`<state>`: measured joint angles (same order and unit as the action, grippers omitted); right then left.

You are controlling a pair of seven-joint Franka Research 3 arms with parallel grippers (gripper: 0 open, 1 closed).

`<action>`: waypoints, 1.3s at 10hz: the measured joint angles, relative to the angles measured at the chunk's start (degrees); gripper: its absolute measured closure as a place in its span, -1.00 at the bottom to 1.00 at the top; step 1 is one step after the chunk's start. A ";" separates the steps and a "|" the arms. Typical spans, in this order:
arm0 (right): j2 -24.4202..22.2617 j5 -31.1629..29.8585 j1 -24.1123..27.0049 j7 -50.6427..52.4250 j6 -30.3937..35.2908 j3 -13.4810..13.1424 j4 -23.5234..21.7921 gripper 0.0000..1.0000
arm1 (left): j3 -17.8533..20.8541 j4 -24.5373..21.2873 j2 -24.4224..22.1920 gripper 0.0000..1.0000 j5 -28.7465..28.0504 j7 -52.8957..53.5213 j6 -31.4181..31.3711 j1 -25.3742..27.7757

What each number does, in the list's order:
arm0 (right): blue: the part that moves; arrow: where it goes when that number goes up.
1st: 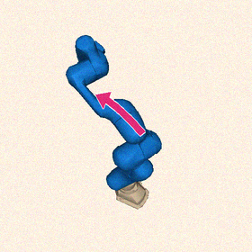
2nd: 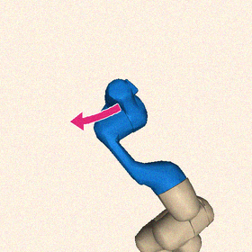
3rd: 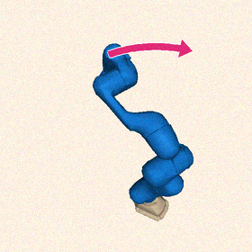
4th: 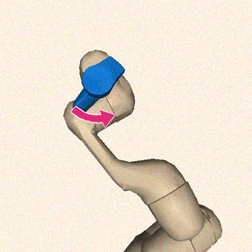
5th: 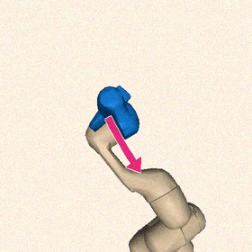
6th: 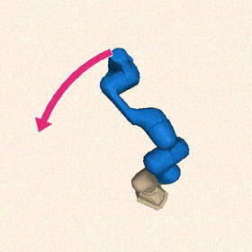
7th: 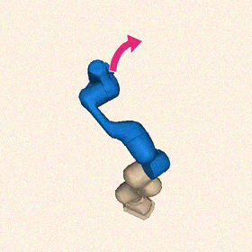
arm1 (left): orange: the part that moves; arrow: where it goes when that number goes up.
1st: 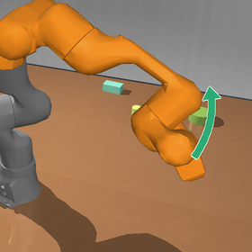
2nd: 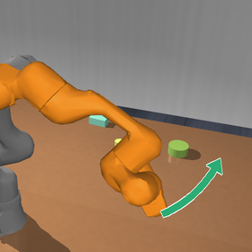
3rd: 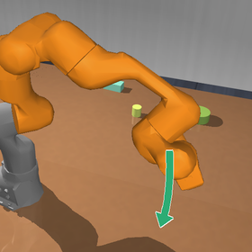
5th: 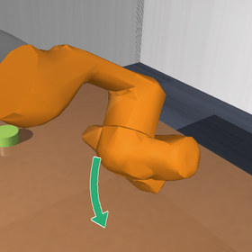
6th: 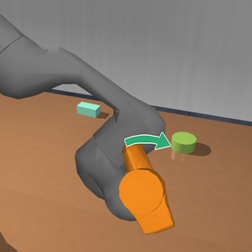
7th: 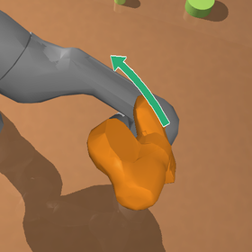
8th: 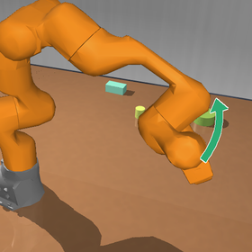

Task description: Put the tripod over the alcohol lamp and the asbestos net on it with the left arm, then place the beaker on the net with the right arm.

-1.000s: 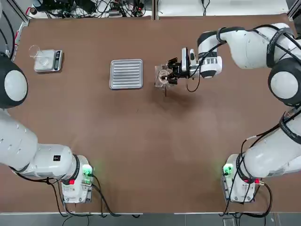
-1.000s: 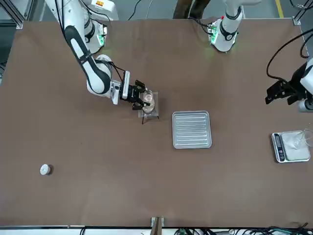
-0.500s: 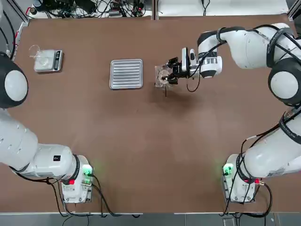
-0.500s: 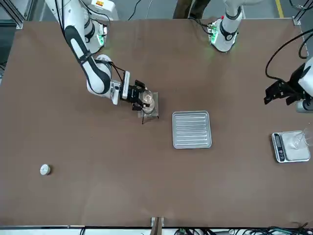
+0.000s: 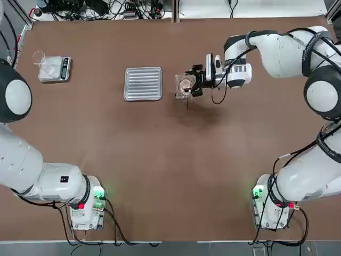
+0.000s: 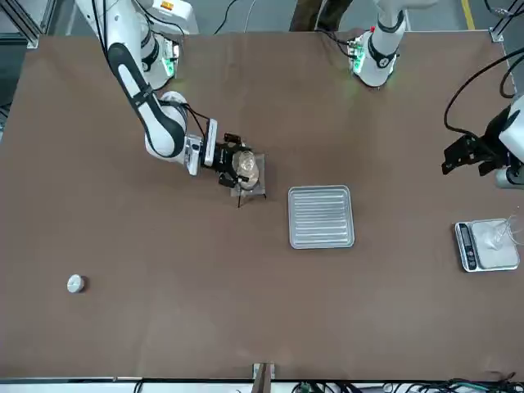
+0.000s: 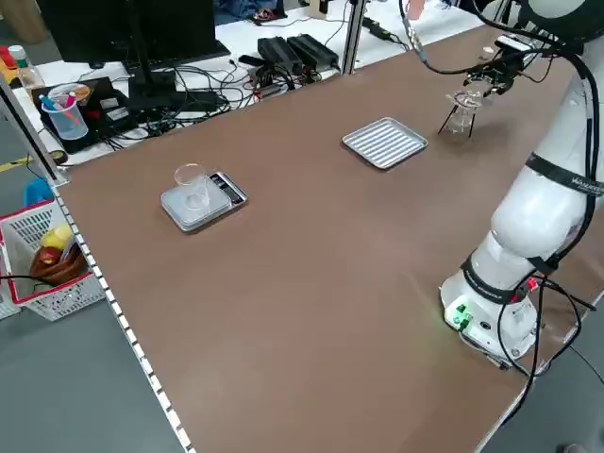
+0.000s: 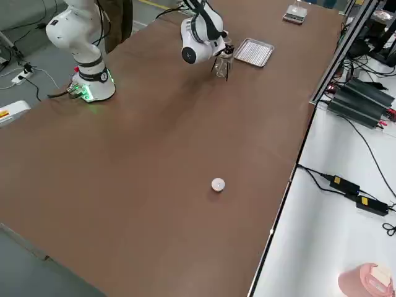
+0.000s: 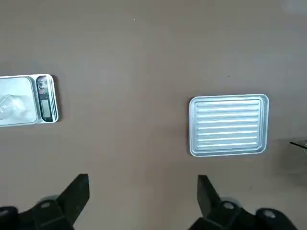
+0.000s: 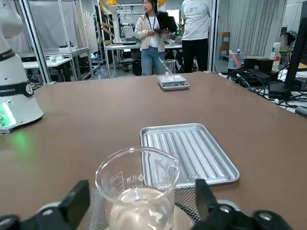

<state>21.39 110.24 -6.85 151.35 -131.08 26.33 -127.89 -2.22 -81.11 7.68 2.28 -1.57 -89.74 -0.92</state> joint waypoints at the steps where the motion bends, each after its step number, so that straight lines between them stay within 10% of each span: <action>1: 0.00 0.01 0.13 0.00 -0.02 -0.05 0.00 -1.00 | -0.05 0.00 0.00 -0.99 0.00 0.00 0.00 -0.02; 8: 0.06 -0.05 3.96 0.00 -0.06 0.39 -0.89 -1.00 | -0.07 0.26 0.00 -0.99 0.00 0.02 0.00 0.72; 13: -0.78 -3.96 31.25 0.09 -0.31 21.26 -3.83 -1.00 | -0.29 0.36 0.00 -0.99 0.00 0.00 0.05 0.00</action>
<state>20.61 106.28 24.40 151.44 -131.39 47.60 -131.73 -2.51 -80.75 7.68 2.29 -1.57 -89.69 -0.93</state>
